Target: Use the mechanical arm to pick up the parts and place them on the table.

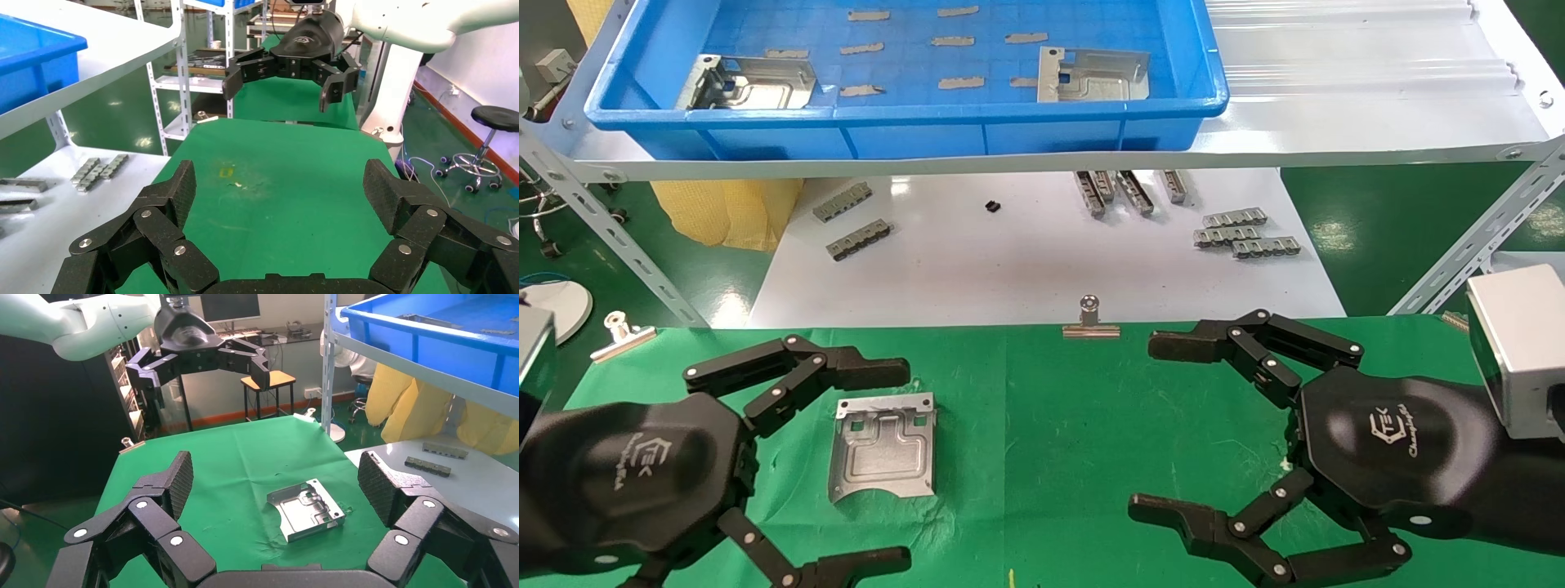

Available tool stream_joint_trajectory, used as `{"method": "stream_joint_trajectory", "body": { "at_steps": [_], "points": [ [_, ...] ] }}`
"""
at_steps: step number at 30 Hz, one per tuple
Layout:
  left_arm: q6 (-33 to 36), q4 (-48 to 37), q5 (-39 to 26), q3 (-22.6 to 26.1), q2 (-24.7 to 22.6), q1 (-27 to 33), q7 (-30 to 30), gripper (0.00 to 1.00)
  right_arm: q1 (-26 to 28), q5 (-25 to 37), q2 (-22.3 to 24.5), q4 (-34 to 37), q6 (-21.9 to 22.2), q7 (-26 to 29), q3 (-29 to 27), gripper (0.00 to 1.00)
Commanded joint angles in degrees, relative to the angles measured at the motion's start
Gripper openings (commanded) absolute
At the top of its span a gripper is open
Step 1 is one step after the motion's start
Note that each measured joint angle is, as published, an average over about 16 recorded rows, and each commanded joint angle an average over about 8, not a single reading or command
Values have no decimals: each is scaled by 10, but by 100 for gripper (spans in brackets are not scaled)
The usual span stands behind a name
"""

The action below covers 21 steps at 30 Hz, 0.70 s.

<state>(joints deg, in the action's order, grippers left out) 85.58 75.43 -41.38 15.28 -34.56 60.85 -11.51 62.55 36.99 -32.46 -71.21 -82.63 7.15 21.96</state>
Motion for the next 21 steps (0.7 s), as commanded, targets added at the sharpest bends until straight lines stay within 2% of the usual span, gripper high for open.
{"method": "stream_joint_trajectory", "body": {
  "at_steps": [1, 21],
  "points": [
    [0, -2, 0, 1, 0, 0, 2, 100, 0, 0, 0, 0, 0, 0, 0, 100],
    [1, -16, -4, 6, -4, 6, 7, 100, 0, 0, 0, 0, 0, 0, 0, 100]
  ]
}}
